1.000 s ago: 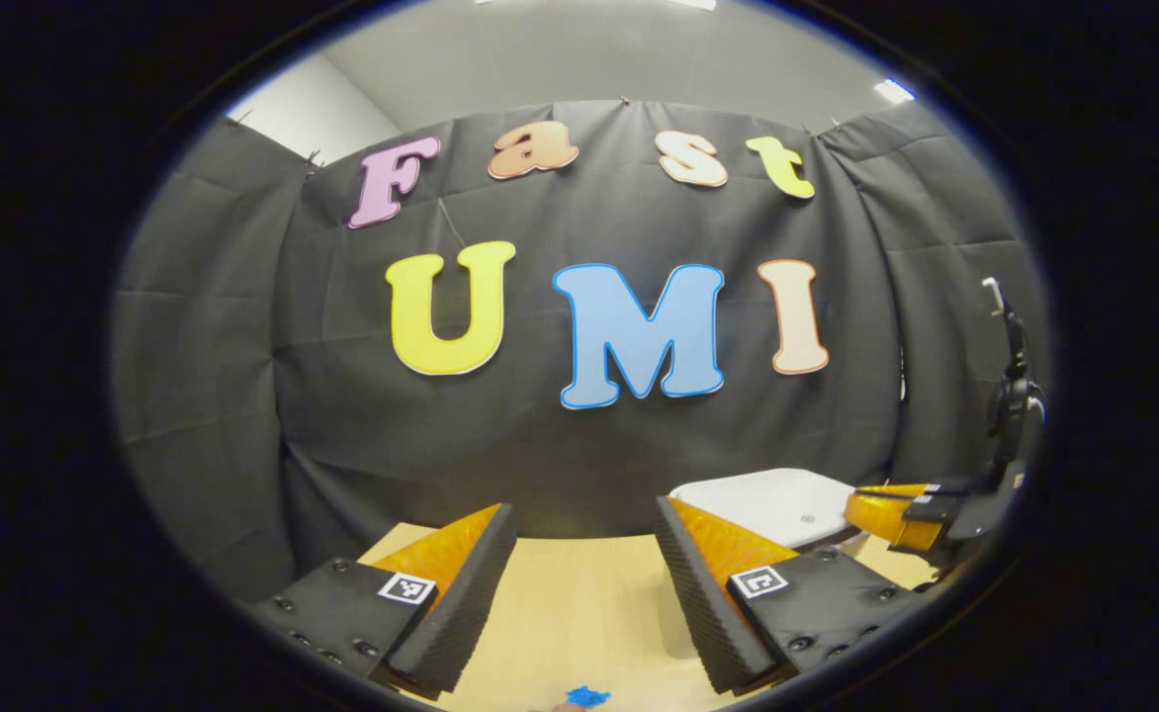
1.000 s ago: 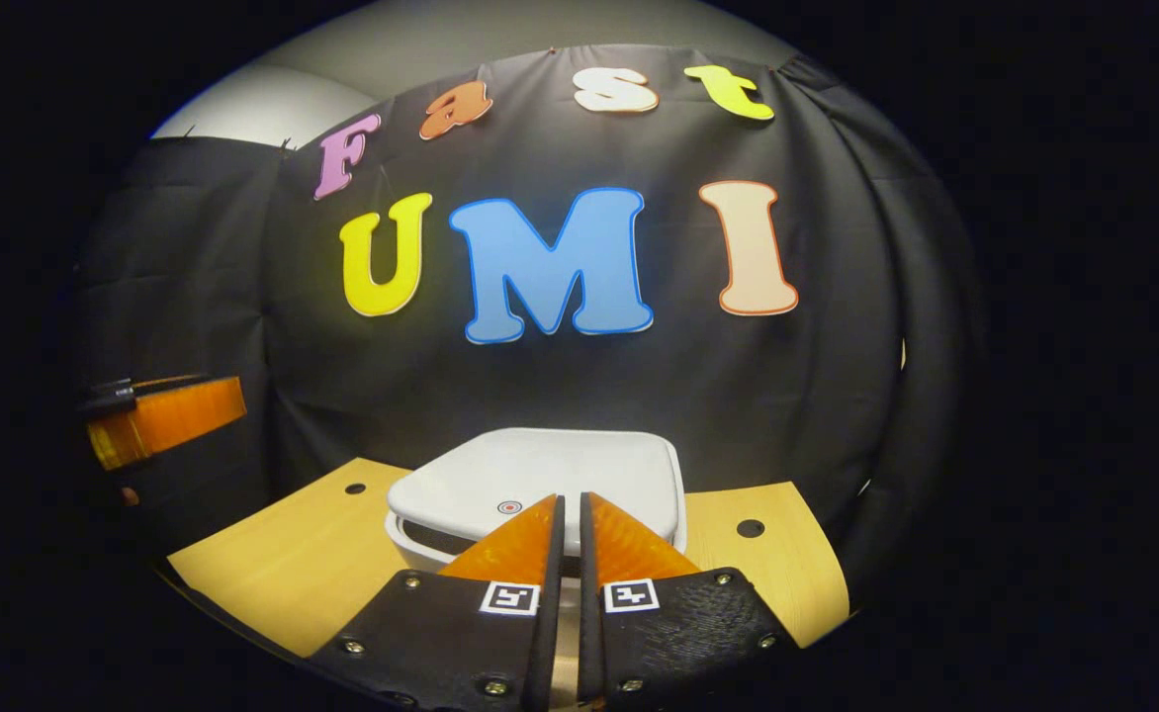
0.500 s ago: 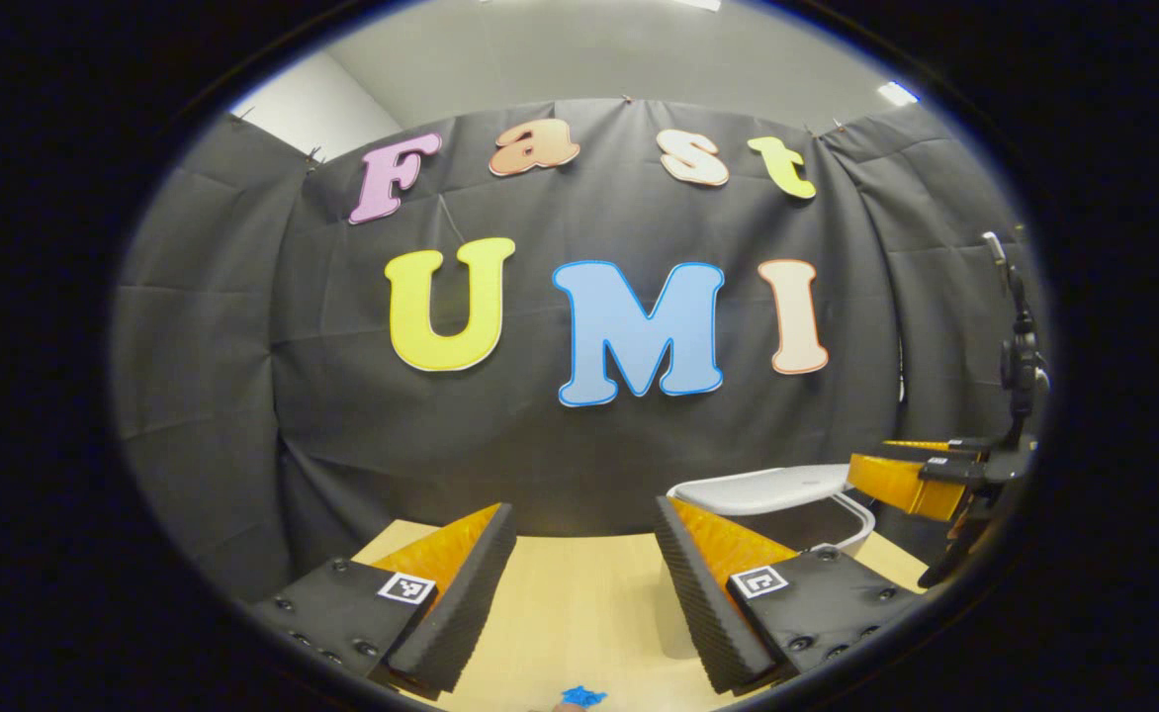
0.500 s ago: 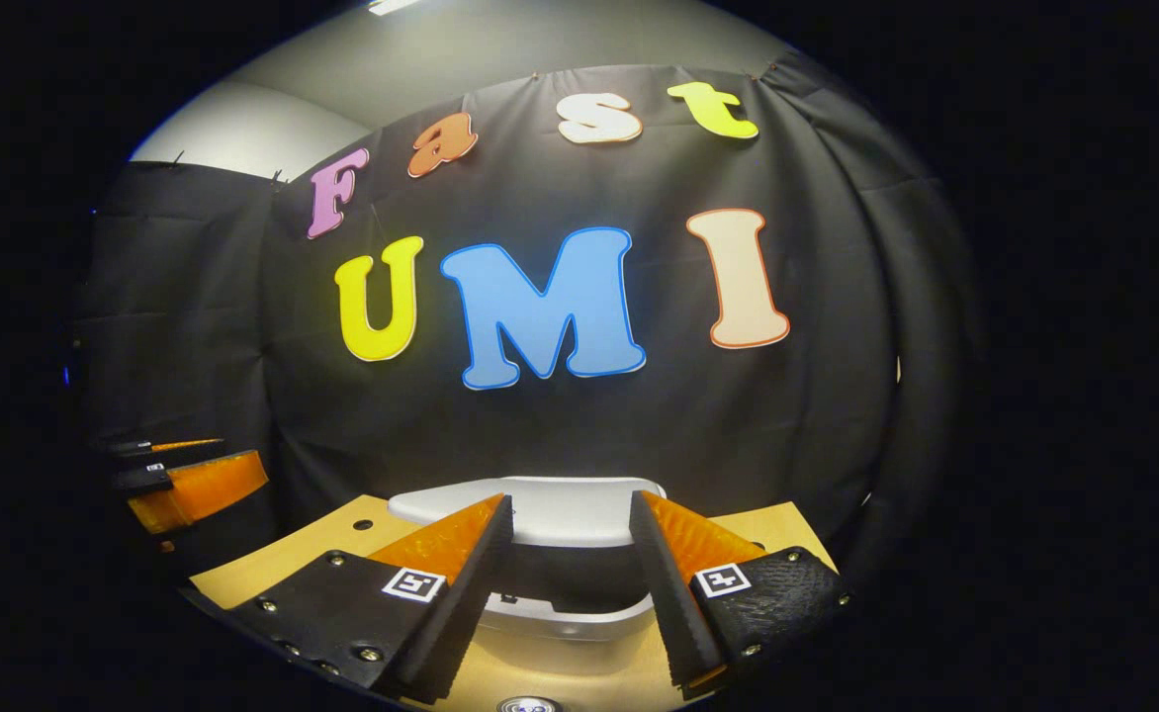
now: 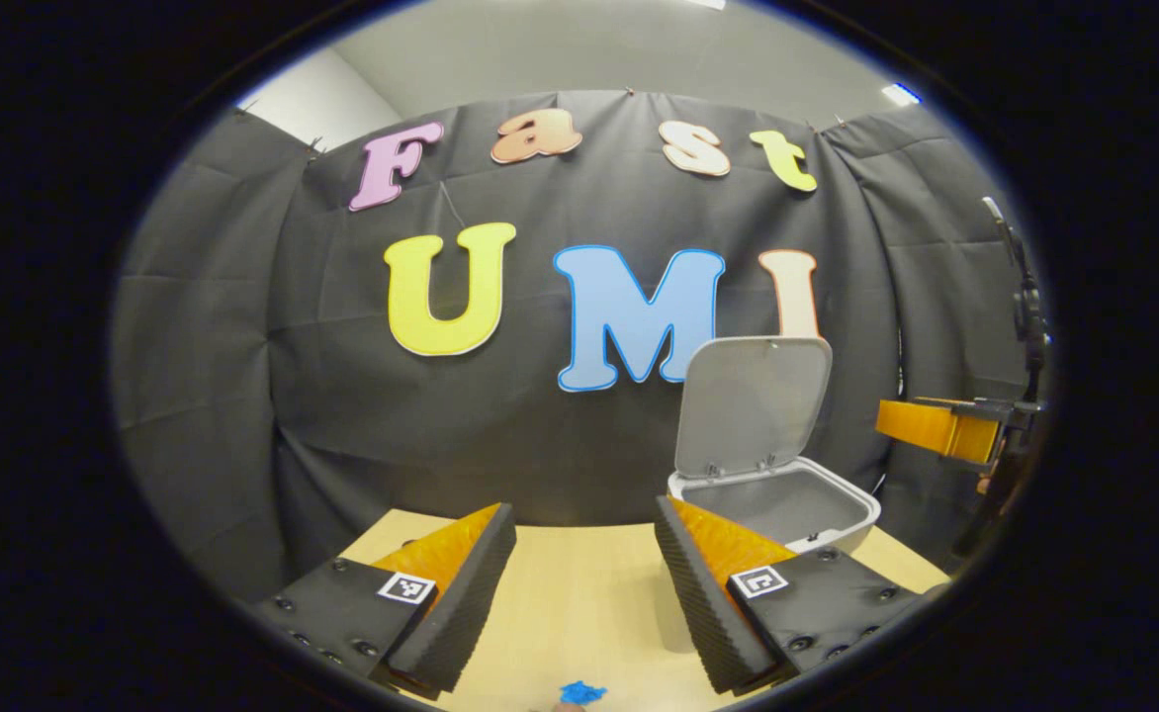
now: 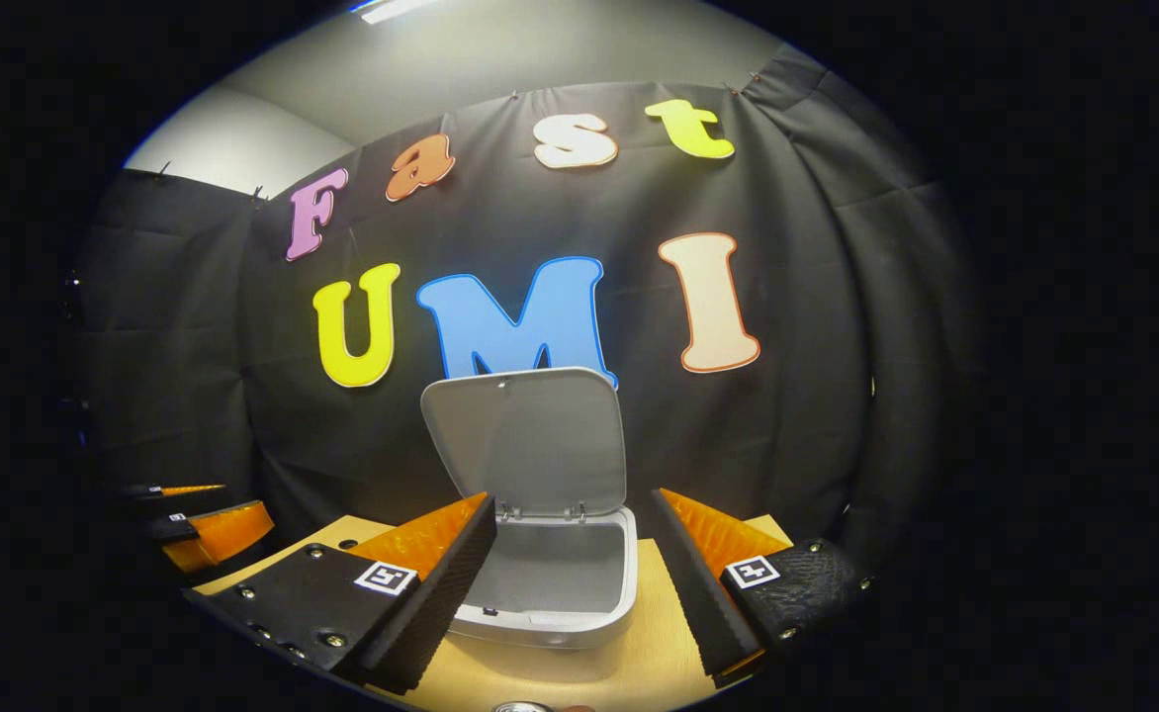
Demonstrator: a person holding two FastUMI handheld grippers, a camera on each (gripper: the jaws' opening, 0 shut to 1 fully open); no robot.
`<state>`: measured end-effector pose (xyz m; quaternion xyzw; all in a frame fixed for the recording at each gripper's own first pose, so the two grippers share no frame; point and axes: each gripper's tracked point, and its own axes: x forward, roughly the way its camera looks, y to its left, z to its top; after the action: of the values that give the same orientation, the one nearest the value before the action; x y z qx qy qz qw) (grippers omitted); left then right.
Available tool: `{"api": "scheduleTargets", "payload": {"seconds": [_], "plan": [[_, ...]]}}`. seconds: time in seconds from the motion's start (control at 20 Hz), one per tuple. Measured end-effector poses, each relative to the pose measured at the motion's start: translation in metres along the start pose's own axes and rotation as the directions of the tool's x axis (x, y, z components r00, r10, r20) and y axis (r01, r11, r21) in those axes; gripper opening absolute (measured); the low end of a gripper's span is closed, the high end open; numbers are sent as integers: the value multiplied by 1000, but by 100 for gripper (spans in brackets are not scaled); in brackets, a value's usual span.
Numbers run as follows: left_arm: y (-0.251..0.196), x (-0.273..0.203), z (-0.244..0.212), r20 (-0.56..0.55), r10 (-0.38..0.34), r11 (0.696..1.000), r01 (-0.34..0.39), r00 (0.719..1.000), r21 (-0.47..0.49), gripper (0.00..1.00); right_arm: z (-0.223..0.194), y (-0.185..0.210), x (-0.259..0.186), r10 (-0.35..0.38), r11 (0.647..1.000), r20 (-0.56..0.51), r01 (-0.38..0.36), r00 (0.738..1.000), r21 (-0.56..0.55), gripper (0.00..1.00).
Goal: Press the lid of the desktop garbage bin to open it, pick up the crumpled paper on the desktop and throw it into the bin, then pick up the pop can on the desktop and drop it into the bin, and finally close the garbage bin lid.
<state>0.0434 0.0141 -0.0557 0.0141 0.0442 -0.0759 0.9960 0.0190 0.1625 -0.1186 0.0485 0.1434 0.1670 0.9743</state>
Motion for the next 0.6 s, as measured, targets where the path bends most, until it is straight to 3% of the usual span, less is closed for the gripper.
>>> {"api": "scheduleTargets", "payload": {"seconds": [0.3, 0.45, 0.6], "plan": [[4, 3, -37, -57, -19, 1000, 18, 998, -20, 96, -2, 2, -5, -5, 1000, 0, 5, 1000, -7, 98], [6, 5, -76, -117, -34, 999, 29, 993, -43, 91, -3, 5, -10, -3, 1000, 2, 3, 1000, -6, 98], [11, 4, -125, -199, -36, 998, 27, 979, -48, 95, -4, 5, -12, -4, 1000, -2, 4, 1000, -9, 98]]}}
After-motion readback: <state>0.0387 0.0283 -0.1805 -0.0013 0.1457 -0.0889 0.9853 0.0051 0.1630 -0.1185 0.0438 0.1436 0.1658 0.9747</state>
